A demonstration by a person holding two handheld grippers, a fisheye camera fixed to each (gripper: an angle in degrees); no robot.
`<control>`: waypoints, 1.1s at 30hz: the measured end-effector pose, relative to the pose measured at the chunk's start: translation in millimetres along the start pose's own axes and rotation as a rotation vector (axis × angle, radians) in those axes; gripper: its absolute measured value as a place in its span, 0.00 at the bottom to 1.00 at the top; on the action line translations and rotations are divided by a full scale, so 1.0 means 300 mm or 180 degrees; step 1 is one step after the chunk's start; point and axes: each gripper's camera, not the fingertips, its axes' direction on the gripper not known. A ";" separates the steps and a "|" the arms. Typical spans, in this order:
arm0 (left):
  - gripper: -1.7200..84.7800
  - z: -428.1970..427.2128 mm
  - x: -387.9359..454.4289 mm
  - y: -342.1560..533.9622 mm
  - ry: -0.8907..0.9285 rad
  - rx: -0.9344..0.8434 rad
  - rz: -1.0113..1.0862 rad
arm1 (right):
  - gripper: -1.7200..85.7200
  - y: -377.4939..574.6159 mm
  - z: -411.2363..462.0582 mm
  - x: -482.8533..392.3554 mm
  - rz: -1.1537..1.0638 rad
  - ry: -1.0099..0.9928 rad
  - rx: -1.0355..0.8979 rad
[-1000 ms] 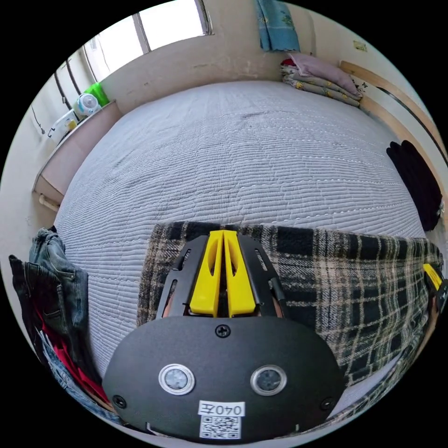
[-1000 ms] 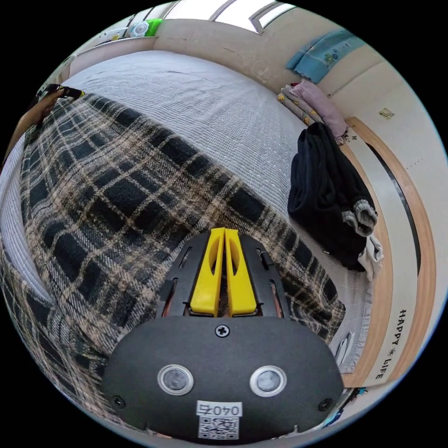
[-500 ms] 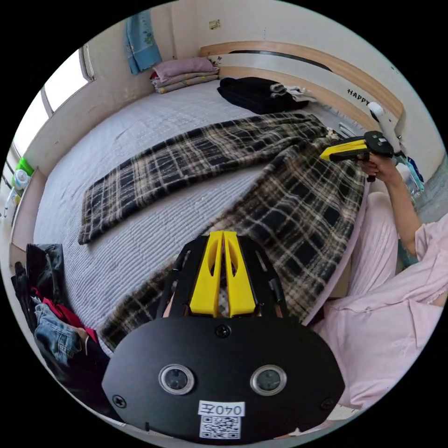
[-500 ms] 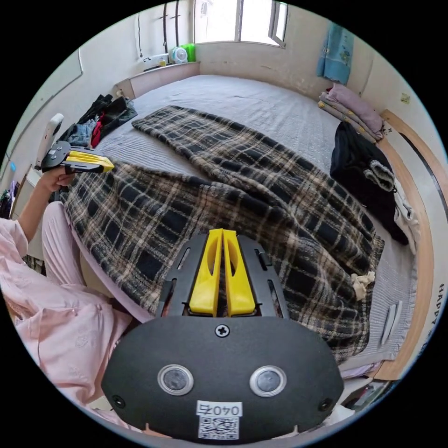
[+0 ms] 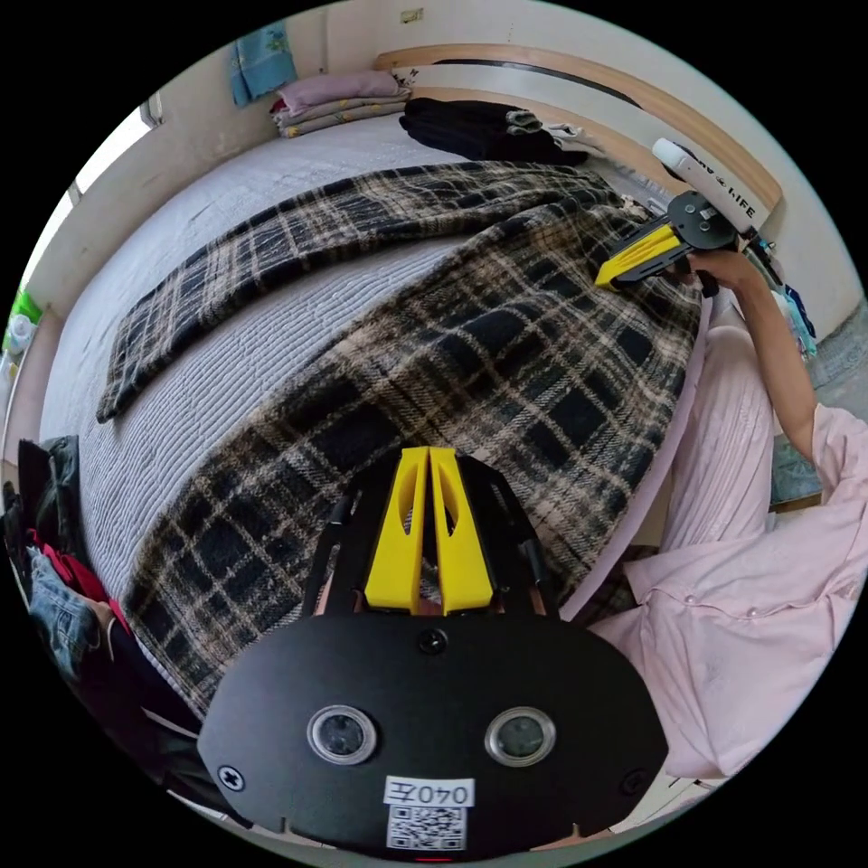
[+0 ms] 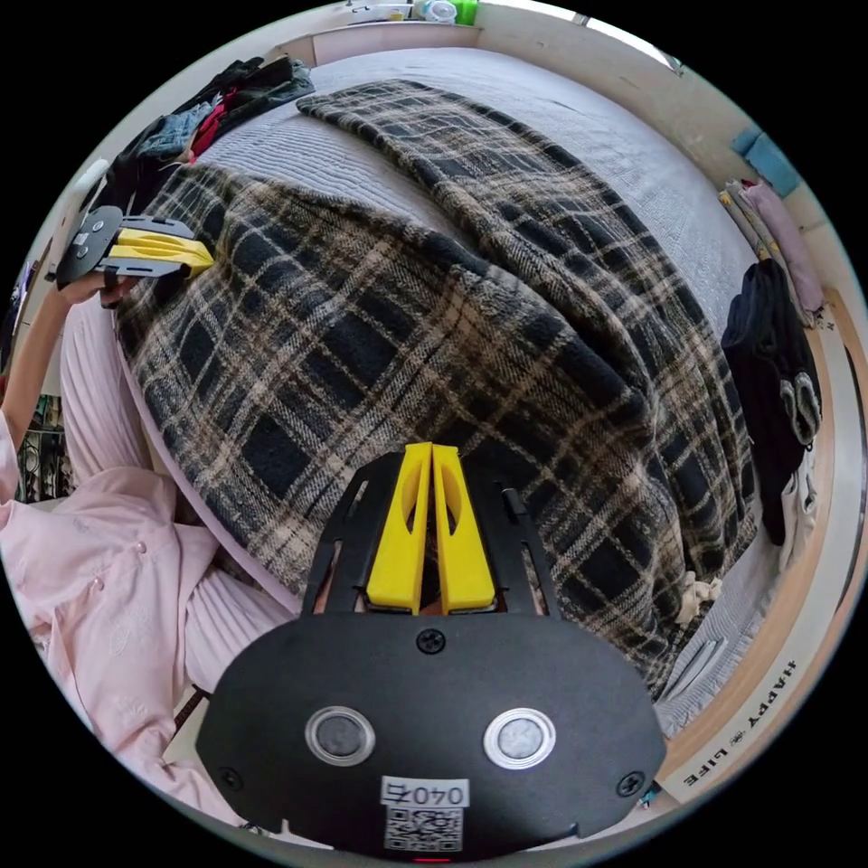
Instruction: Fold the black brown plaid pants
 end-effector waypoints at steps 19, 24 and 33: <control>0.01 -0.059 0.772 -0.550 -0.0208 0.0517 0.1385 | 0.01 0.864 -0.191 0.648 0.2912 0.0311 0.1301; 0.01 0.177 1.208 -0.822 0.0315 0.0622 0.1756 | 0.01 1.067 -0.093 0.687 0.3312 0.0010 0.1435; 0.01 0.246 1.374 -0.825 0.0812 0.0323 0.1970 | 0.01 1.142 -0.128 0.731 0.3297 0.0072 0.1124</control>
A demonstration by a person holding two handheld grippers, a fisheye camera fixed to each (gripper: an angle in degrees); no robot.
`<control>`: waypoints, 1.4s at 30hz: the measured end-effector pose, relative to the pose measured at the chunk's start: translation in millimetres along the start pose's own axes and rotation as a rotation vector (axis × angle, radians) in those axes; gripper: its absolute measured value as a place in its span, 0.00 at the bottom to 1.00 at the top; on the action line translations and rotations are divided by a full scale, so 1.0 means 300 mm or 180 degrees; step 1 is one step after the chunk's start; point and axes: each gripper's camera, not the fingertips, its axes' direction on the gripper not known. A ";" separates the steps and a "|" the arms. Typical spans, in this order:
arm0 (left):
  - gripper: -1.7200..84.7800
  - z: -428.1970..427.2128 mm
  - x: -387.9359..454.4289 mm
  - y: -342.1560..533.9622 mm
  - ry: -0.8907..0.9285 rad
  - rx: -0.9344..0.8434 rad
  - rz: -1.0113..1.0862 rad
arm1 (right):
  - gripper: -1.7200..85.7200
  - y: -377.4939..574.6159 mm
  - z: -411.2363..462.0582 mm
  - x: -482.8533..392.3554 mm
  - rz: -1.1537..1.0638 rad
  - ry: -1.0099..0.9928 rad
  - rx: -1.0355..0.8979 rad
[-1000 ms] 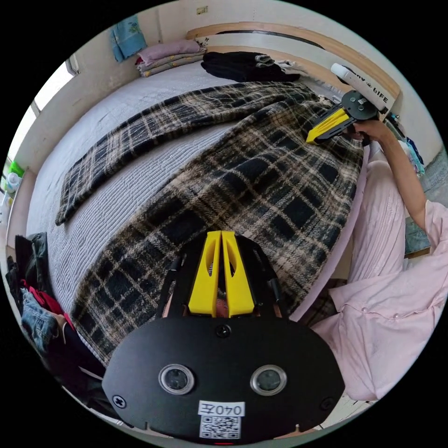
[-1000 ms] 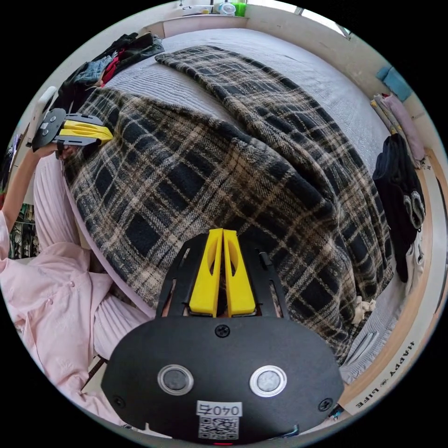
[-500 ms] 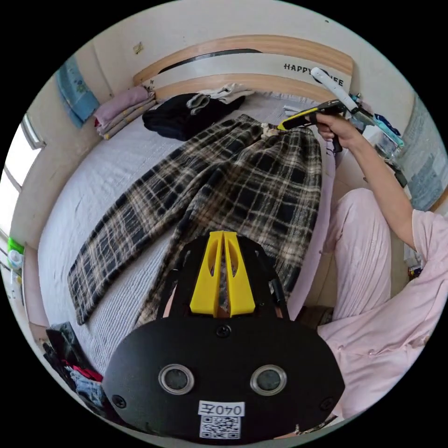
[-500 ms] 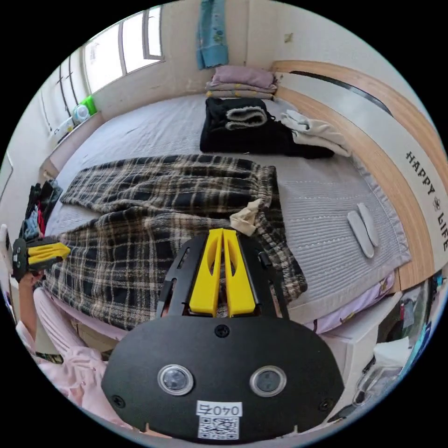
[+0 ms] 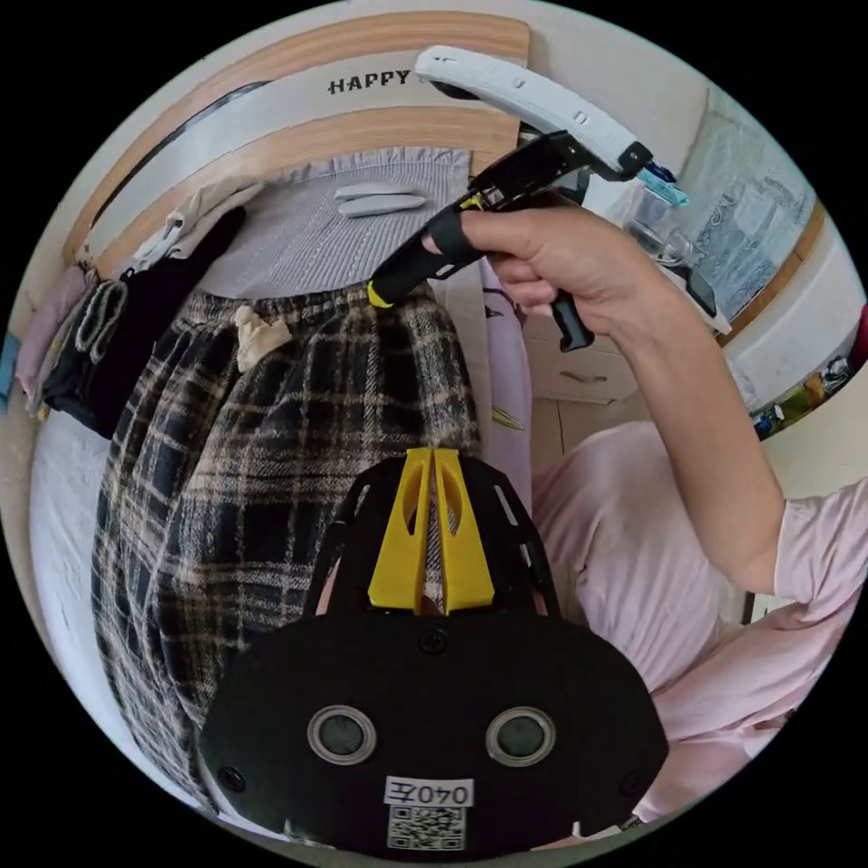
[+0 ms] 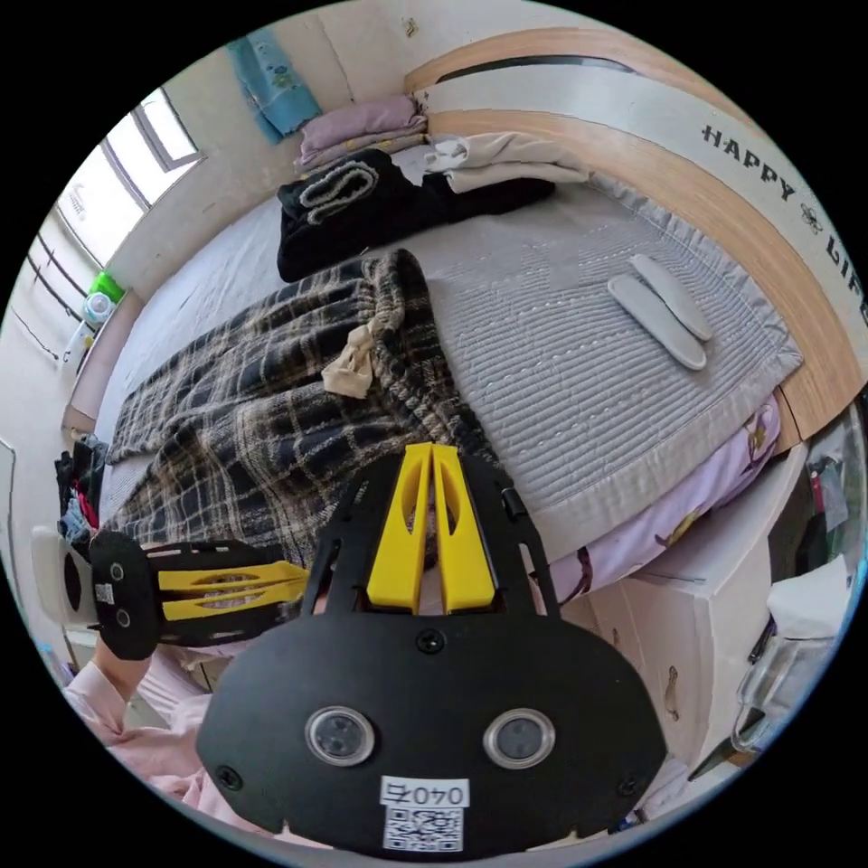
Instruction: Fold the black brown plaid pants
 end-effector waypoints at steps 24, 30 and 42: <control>0.01 0.126 -0.113 -0.212 -0.1847 -0.0198 0.0033 | 0.01 -0.191 0.140 0.039 -0.0460 -0.0293 -0.0638; 0.01 0.003 -0.258 -0.108 -0.1980 -0.0290 -0.0404 | 0.01 -0.222 0.145 0.024 -0.0463 -0.0214 -0.0685; 0.01 0.067 -0.341 -0.128 -0.0260 -0.0156 -0.0814 | 0.01 -0.261 0.158 0.001 -0.0460 -0.0182 -0.0708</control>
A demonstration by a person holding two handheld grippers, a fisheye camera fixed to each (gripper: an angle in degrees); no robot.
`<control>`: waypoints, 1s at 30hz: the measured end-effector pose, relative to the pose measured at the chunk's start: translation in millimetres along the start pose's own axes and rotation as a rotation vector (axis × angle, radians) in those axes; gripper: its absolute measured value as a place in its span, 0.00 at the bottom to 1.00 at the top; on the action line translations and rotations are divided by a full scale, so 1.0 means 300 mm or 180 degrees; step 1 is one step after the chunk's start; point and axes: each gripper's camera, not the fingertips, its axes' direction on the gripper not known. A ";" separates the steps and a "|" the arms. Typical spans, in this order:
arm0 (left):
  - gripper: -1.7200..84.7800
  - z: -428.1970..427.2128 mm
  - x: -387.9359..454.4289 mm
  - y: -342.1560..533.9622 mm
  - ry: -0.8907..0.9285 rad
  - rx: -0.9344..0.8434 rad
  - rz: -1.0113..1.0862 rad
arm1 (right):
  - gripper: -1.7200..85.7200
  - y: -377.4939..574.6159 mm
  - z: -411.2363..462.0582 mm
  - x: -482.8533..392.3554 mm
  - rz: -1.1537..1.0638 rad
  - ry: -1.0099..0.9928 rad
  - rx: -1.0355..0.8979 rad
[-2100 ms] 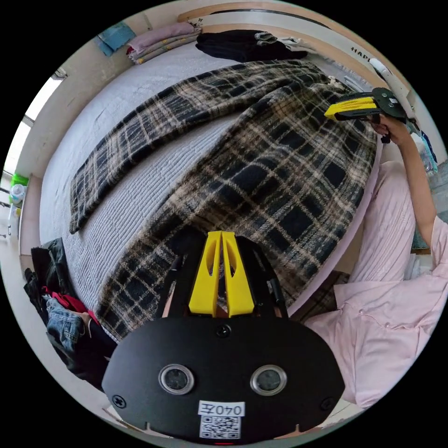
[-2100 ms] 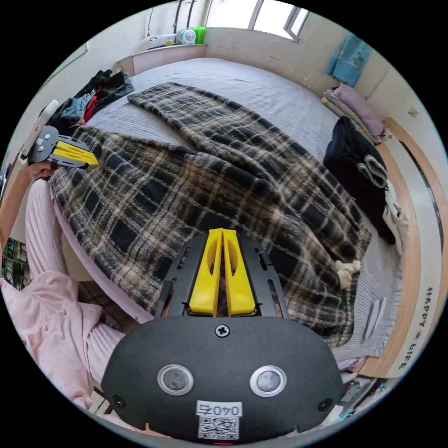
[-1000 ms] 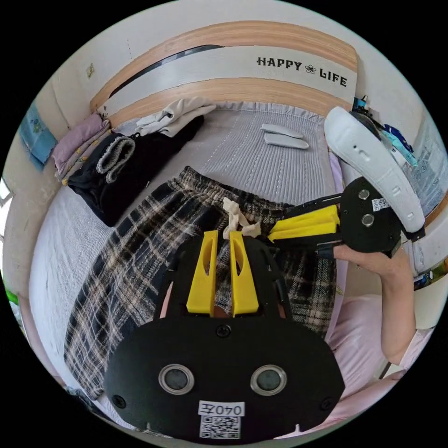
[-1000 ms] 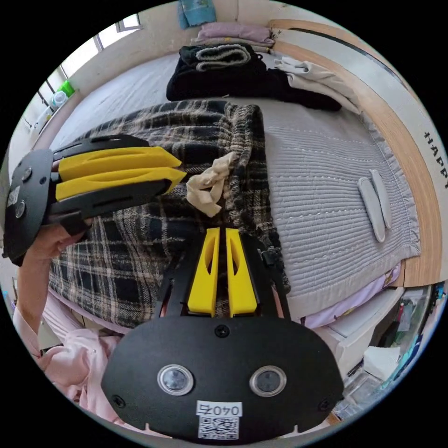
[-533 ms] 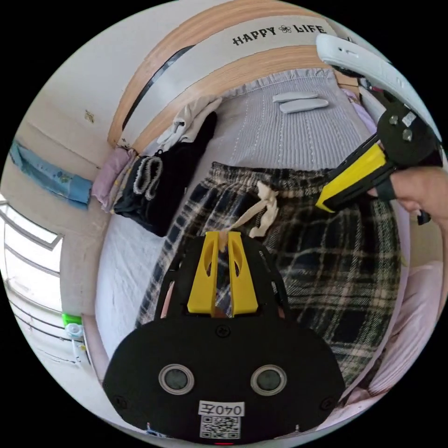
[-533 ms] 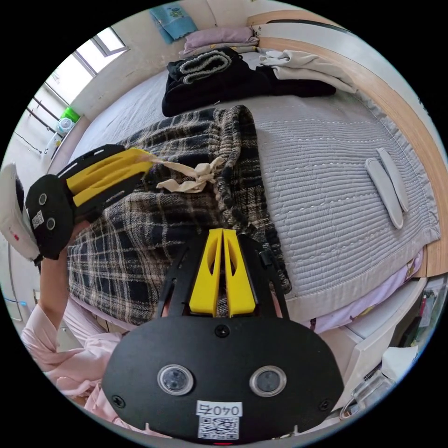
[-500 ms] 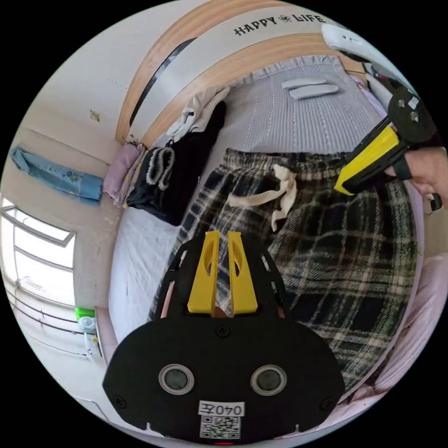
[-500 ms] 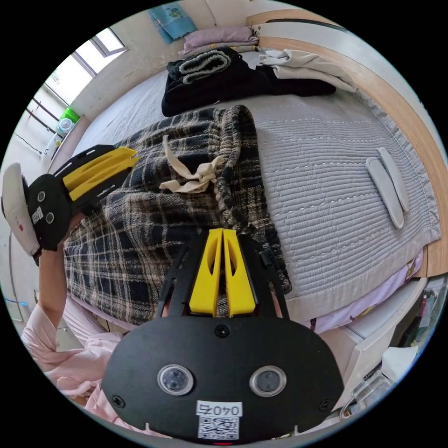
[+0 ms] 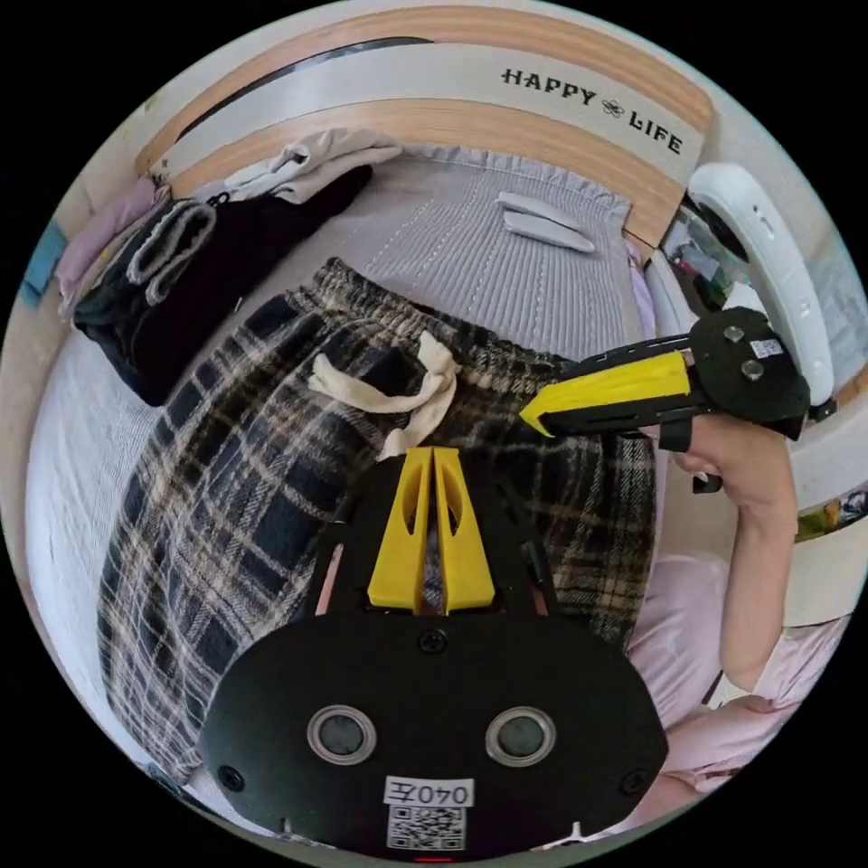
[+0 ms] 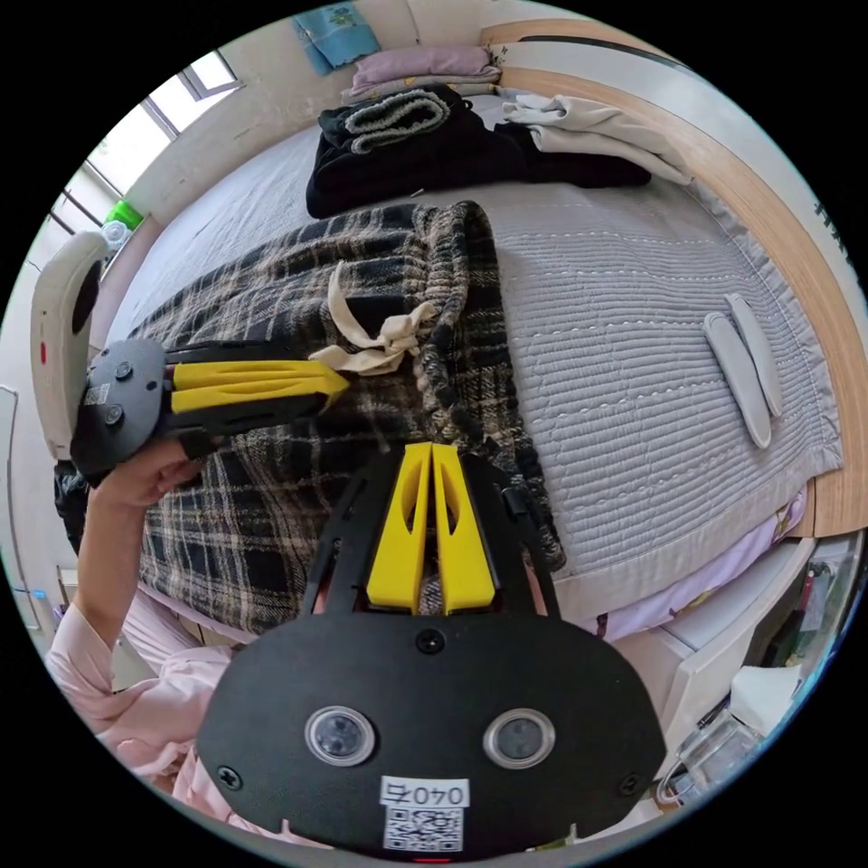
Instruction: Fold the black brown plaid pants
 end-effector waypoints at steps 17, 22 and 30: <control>0.01 -0.308 -0.399 0.208 -0.0183 0.0629 -0.0994 | 0.01 -0.050 0.037 -0.047 -0.0040 0.0106 -0.0106; 0.01 -0.581 -0.488 0.607 -0.0810 0.0629 -0.1171 | 0.01 -0.015 -0.052 -0.223 -0.0317 0.0696 0.0362; 0.01 -0.452 -0.394 0.884 -0.0990 0.0295 -0.1058 | 0.01 -0.035 0.007 -0.628 -0.1462 -0.0473 0.0690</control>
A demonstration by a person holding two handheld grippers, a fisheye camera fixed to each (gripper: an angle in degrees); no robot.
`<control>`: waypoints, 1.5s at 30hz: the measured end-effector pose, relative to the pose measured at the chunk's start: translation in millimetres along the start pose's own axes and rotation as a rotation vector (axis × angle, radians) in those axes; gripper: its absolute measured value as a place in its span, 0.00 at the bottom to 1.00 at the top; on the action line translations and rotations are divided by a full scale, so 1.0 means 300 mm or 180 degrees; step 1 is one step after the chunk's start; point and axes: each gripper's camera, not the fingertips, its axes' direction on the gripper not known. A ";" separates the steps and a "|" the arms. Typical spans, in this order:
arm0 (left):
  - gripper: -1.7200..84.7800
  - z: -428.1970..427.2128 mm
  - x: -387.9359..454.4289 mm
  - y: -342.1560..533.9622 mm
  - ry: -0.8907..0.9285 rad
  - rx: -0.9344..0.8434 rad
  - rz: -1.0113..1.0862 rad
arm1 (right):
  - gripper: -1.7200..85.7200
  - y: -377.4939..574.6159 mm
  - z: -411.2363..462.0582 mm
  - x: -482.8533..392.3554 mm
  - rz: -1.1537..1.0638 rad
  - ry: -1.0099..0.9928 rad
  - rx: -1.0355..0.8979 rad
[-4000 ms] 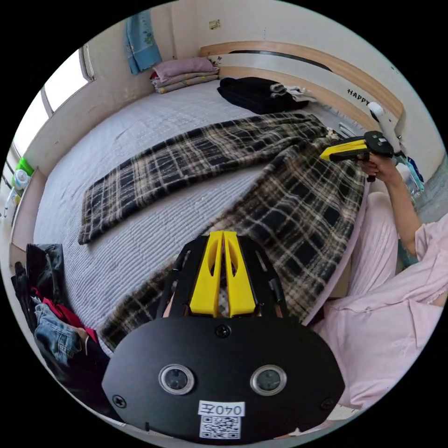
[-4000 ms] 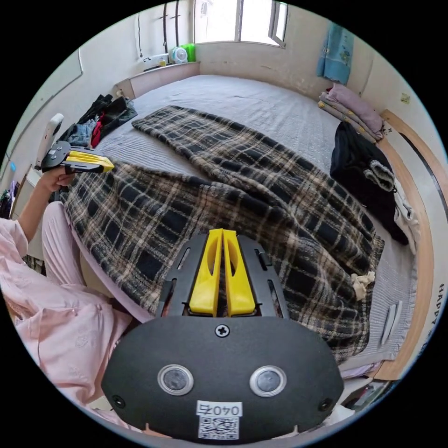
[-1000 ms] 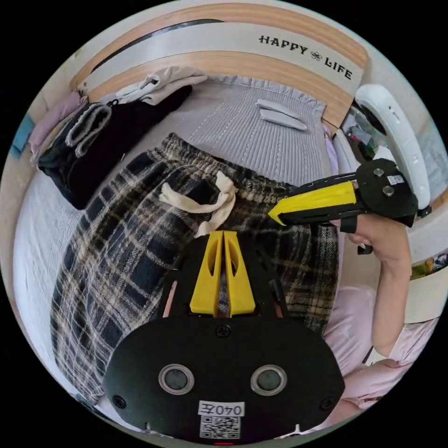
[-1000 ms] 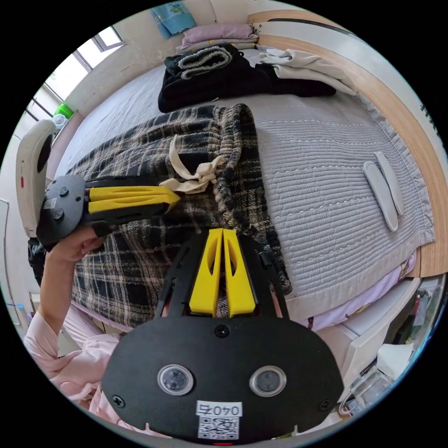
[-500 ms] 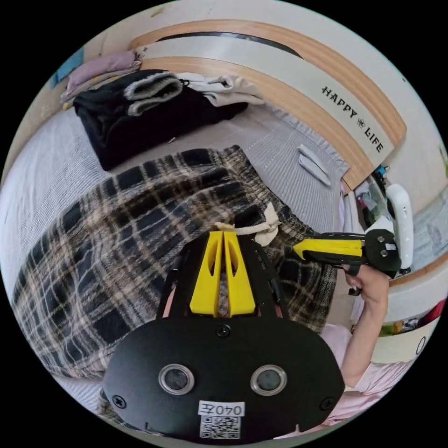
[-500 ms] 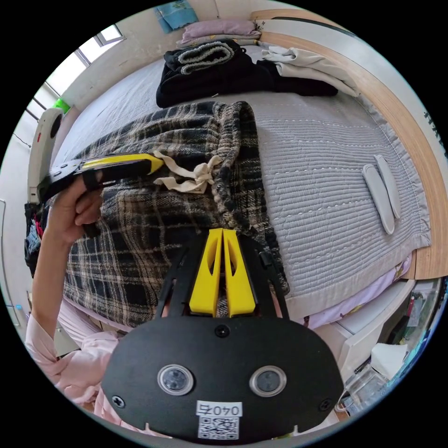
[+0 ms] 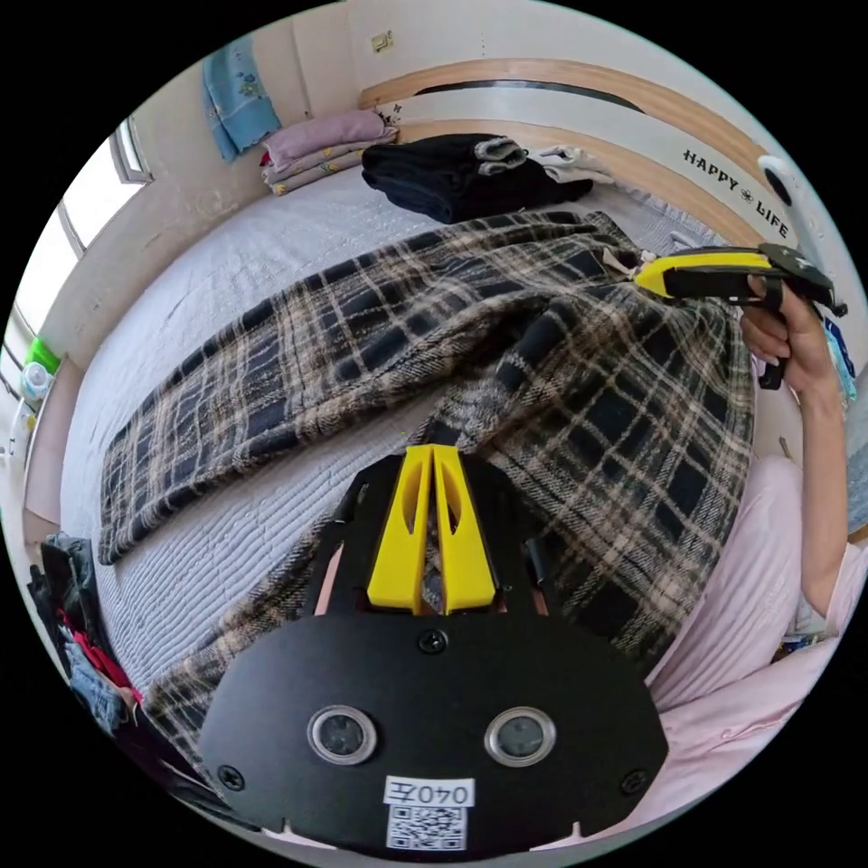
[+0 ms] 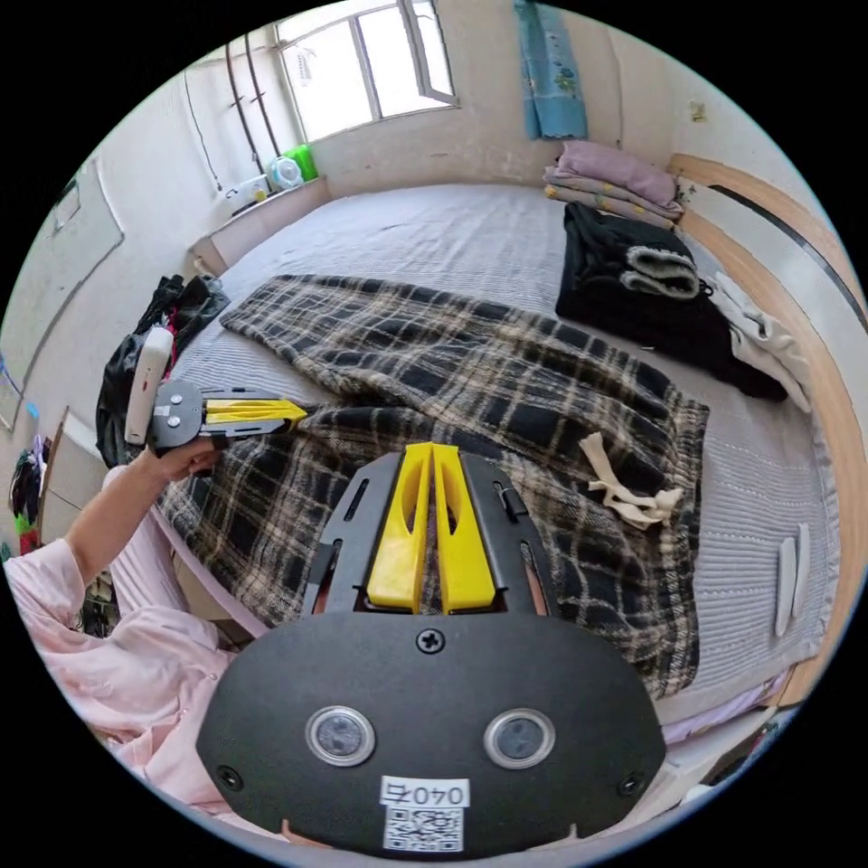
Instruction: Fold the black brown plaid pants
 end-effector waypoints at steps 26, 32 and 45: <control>0.01 -0.702 -0.475 0.840 -0.0900 -0.0574 -0.1305 | 0.01 0.169 0.158 -0.419 -0.0848 -0.0977 -0.0380; 0.01 -0.601 -0.597 0.937 -0.1572 -0.1377 -0.1185 | 0.01 0.202 0.336 -0.763 -0.1424 -0.1388 -0.0728; 0.04 -1.094 -0.742 1.062 -0.0933 -0.0288 -0.1628 | 0.01 0.341 -0.106 -0.286 -0.0428 -0.0605 0.0314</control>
